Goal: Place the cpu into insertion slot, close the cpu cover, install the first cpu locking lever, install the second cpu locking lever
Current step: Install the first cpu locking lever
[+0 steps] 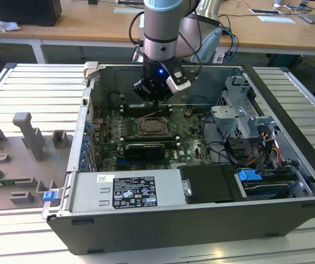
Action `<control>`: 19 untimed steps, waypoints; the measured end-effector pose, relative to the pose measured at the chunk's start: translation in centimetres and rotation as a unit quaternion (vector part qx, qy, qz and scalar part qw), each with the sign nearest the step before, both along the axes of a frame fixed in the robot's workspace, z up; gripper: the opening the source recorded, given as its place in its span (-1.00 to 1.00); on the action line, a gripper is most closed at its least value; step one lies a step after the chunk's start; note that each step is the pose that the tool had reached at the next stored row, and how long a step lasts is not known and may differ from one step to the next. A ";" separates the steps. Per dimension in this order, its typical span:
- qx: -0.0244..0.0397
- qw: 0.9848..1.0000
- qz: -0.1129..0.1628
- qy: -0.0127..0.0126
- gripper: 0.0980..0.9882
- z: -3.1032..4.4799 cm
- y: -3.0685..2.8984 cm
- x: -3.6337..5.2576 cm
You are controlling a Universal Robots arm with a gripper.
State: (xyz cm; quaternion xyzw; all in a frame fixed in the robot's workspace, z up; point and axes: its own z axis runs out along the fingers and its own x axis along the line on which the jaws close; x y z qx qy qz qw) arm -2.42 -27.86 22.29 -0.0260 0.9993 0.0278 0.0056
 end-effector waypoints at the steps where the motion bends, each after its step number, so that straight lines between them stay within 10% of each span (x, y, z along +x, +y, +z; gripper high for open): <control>1: 0.000 1.000 0.000 0.000 -0.98 -0.08 0.00 0.09; 7: 0.000 1.000 0.000 0.000 -0.98 -1.47 0.00 0.58; 19: -0.002 1.000 0.000 0.000 -0.98 -1.81 0.00 0.60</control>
